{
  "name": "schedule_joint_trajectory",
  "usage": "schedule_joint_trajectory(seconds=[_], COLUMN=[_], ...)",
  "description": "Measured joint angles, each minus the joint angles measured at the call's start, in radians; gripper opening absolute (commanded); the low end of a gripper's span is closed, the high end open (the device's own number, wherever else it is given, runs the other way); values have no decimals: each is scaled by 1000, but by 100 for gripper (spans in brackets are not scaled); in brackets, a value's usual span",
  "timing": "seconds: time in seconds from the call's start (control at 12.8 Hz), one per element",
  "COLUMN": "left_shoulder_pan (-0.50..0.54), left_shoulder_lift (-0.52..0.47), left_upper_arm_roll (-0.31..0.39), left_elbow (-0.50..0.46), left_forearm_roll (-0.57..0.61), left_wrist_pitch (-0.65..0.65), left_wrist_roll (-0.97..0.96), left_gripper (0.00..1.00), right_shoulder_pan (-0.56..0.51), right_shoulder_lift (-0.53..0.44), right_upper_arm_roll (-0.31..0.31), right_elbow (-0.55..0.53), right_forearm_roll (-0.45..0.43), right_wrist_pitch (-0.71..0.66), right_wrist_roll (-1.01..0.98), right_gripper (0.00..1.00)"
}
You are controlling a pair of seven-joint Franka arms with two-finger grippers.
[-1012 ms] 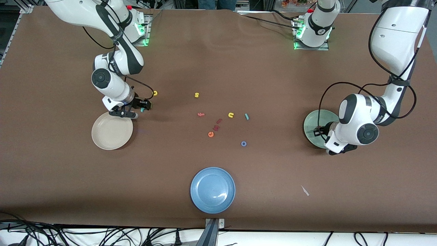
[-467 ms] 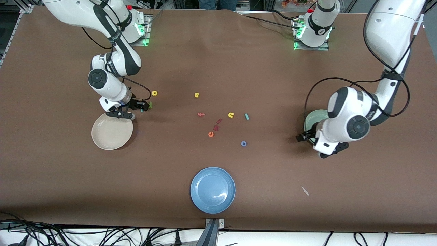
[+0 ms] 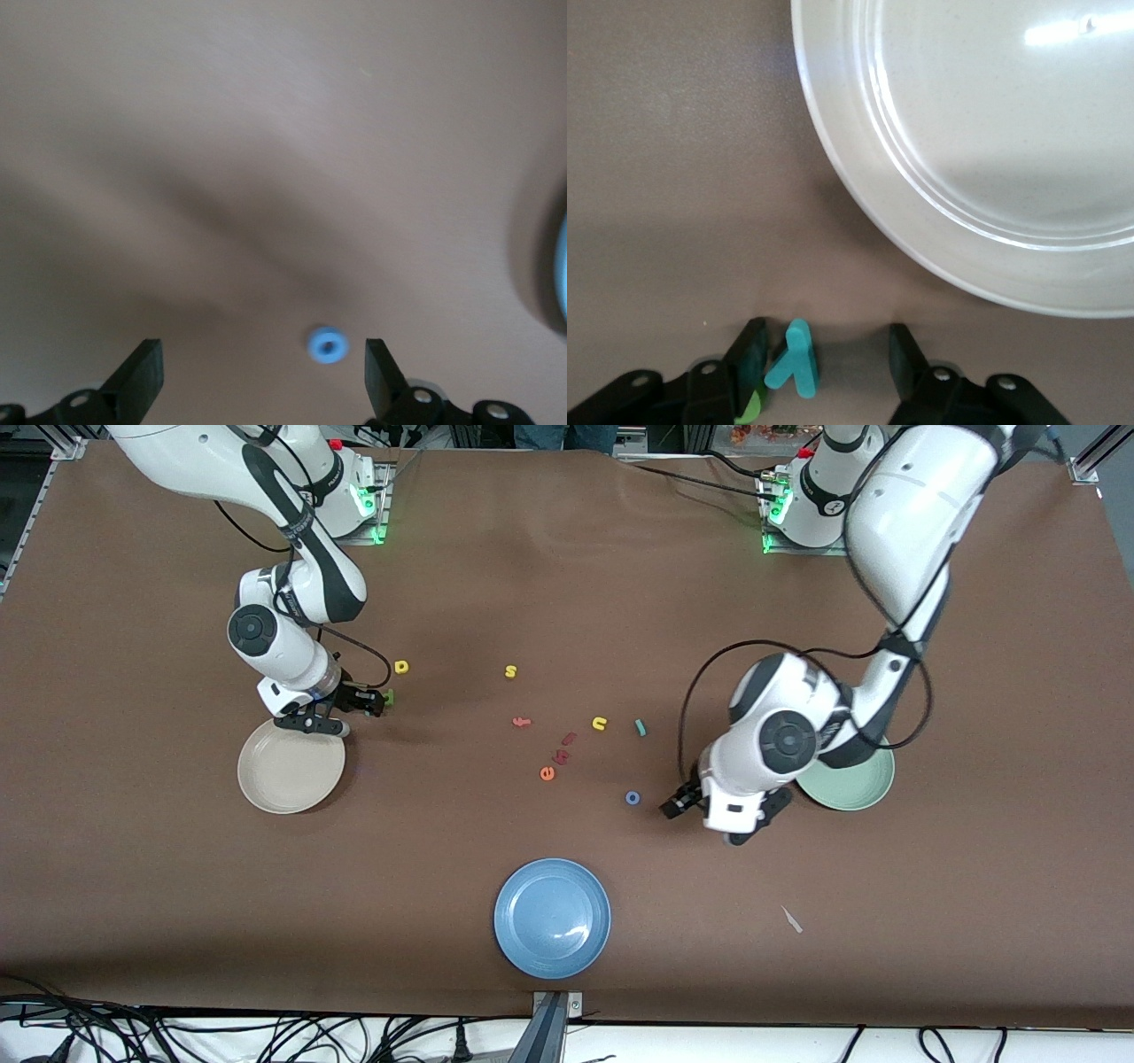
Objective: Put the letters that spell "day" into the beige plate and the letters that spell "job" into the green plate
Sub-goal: 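Grasp the blue ring with the left gripper while the right gripper grasps cyan letter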
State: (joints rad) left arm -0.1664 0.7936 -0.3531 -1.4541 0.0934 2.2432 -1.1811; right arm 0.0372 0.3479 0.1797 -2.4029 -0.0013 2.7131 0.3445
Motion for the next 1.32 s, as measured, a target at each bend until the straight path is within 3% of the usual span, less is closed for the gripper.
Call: schedule_joint_trajectory(seconds=[0.39, 0.62, 1.01, 1.32], left_shoulder_pan=[-204, -231, -238, -240], left_shoulder_lift=[93, 107, 123, 124], left_upper_arm_roll=[166, 186, 188, 188], left_elbow=[31, 68, 75, 86], left_forearm_roll=[0, 0, 0, 0], left_wrist_pitch=[51, 52, 51, 48], left_wrist_roll=[-29, -37, -47, -49], left_gripper=[100, 99, 60, 60], right_shoulder_pan=[-1, 0, 0, -3], right_shoulder_lift=[-1, -2, -2, -2], right_upper_arm_roll=[10, 52, 64, 63], right_elbow=[0, 1, 1, 1], right_forearm_roll=[0, 0, 0, 0], right_wrist_pitch=[0, 4, 5, 6], right_wrist_roll=[5, 53, 60, 49], right_gripper=[55, 55, 55, 53])
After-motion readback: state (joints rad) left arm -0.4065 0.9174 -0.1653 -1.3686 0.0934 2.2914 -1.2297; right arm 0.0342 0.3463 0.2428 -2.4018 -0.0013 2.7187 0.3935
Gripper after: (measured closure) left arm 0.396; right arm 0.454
